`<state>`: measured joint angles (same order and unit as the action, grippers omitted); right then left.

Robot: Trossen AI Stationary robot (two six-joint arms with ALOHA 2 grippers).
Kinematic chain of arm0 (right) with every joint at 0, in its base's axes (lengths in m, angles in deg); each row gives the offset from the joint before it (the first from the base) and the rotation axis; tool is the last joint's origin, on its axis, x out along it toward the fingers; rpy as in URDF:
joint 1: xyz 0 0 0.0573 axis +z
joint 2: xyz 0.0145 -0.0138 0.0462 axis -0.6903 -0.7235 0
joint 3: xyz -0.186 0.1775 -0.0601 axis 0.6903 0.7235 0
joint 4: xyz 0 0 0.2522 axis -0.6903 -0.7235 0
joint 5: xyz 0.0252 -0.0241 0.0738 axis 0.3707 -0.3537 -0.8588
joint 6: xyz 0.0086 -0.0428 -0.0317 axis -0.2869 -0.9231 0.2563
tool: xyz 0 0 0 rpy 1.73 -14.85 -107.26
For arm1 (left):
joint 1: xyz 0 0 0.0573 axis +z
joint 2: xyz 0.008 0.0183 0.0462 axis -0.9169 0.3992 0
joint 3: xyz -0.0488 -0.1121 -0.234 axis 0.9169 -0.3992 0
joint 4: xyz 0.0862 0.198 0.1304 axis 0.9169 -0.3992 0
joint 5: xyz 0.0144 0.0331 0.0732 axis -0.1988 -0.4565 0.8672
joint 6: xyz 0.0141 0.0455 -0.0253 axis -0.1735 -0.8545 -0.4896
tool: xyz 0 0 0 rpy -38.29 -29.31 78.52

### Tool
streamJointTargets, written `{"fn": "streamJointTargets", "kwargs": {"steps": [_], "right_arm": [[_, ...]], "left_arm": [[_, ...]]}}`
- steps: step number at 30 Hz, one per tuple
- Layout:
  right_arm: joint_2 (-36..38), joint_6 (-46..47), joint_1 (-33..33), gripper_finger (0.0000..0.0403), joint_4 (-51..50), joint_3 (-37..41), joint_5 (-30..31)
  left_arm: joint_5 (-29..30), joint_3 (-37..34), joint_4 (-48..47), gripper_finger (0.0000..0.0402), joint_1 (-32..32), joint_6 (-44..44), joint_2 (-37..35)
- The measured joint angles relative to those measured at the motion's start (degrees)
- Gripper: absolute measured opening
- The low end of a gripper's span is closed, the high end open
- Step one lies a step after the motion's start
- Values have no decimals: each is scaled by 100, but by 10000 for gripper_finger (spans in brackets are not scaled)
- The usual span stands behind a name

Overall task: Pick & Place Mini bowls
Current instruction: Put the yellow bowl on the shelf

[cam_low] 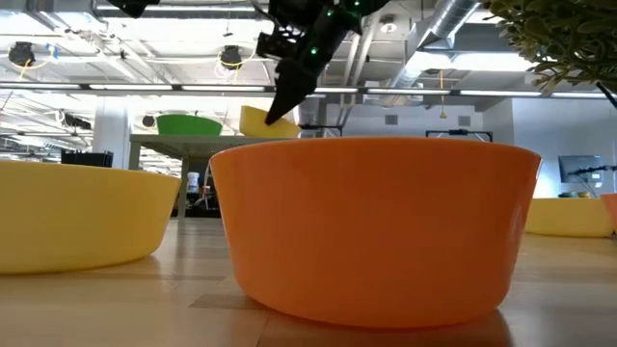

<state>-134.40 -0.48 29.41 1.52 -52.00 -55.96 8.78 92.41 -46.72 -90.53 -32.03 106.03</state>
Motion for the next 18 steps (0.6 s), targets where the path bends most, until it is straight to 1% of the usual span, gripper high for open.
{"fn": "streamJointTargets", "kwargs": {"steps": [5, 11, 16, 18], "right_arm": [[0, 2, -23, 10, 5, -4, -189], [0, 5, -21, 27, 181, 0, -215], [0, 5, -21, 60, 287, 0, -214], [0, 7, -17, 76, 322, 0, -112]], "left_arm": [[0, 0, 0, 104, 0, -2, 0], [0, 0, 0, 104, 0, -2, 0], [0, 0, 0, 104, 0, -2, 0], [0, 0, 0, 104, 0, -2, 0]]}}
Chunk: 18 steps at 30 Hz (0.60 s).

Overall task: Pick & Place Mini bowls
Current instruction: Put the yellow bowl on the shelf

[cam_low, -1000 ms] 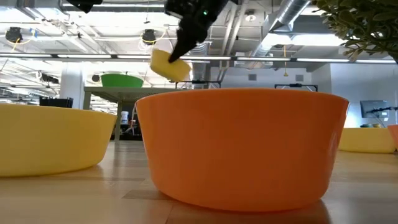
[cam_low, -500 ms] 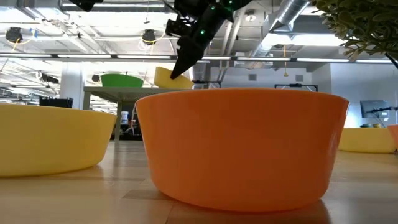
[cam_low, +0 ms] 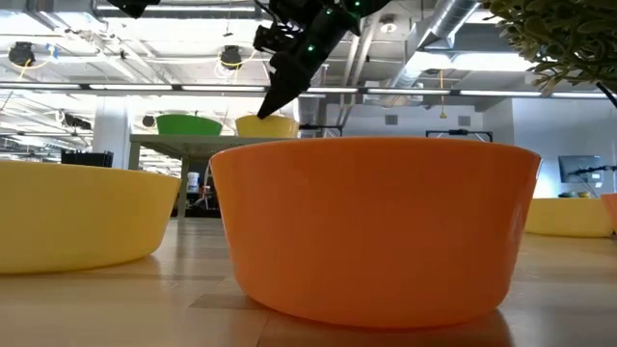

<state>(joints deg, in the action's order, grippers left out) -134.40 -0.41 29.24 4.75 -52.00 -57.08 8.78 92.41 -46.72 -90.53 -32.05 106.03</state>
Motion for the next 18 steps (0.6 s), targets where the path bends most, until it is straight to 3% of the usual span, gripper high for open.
{"fn": "streamJointTargets", "kwargs": {"steps": [9, 18], "right_arm": [[186, 49, 296, 120, -553, -400, 1296], [210, 1113, 174, 94, -2230, -602, 1768]], "left_arm": [[0, 0, -4, 104, 0, 42, 0], [1, 0, -7, 104, 0, 62, -1]]}}
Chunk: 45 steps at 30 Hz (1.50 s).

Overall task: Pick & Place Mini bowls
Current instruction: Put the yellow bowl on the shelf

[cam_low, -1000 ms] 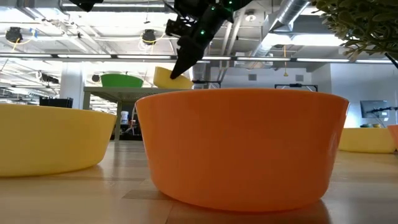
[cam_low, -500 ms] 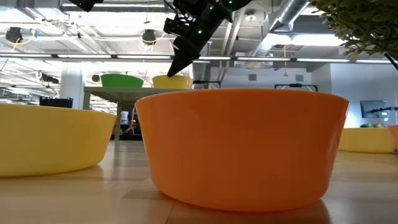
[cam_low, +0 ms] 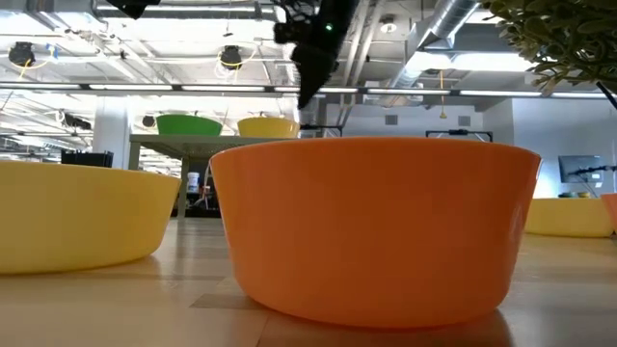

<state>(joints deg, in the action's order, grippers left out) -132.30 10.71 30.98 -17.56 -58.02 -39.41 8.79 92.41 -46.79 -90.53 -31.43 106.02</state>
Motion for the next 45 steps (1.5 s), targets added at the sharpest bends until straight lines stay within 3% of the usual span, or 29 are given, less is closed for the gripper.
{"fn": "streamJointTargets", "kwargs": {"steps": [8, 16, 45], "right_arm": [[-16, 298, -666, 7, 47, 45, -518], [-17, 446, -1055, 3, 329, 45, -1338], [-20, 581, -1007, 0, 367, 45, -1567]], "left_arm": [[-1, 0, 2, 104, 0, -46, -1], [-1, 0, 2, 104, 0, -62, -1], [-1, 0, 4, 104, -1, -62, 0]]}}
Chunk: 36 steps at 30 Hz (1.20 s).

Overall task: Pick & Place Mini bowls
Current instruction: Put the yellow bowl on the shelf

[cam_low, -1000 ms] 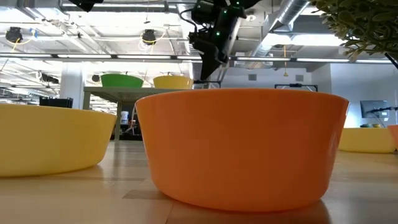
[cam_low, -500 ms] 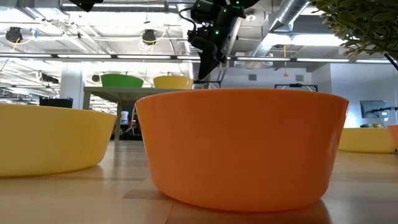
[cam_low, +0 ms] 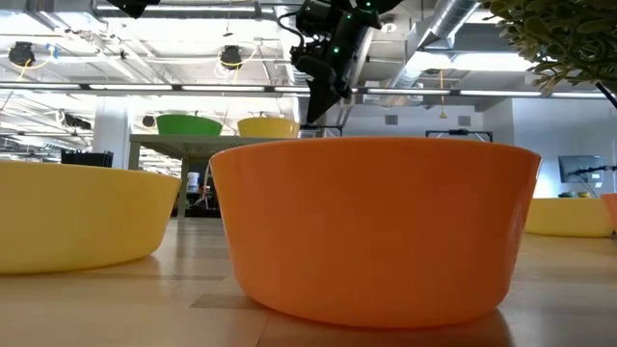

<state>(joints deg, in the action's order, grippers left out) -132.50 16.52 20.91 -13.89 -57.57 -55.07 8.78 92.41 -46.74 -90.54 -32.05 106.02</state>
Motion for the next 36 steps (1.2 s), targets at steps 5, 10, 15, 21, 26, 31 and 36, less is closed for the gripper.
{"fn": "streamJointTargets", "kwargs": {"steps": [5, 10, 15, 21, 26, 31, 36], "right_arm": [[0, 3, 2, 0, 74, 0, -46], [-132, 0, -9, 0, 114, 129, -60], [-124, -46, -65, 0, 222, 450, -59], [-189, -172, -101, 0, 821, 436, -343], [-190, -198, -95, 0, 861, 444, -364], [-195, -211, -92, 0, 914, 444, -363], [-195, -346, -66, 0, 908, 444, -383]], "left_arm": [[0, 0, 0, 104, 1, 0, -1], [0, 0, 0, 104, 0, 0, -1], [0, 0, 0, 104, 1, 0, -1], [0, 0, 6, 104, 1, 0, -1], [0, 0, 24, 104, 1, 0, -1], [0, 0, 26, 104, 0, 0, -1], [0, 0, 26, 104, 1, 1, -1]]}}
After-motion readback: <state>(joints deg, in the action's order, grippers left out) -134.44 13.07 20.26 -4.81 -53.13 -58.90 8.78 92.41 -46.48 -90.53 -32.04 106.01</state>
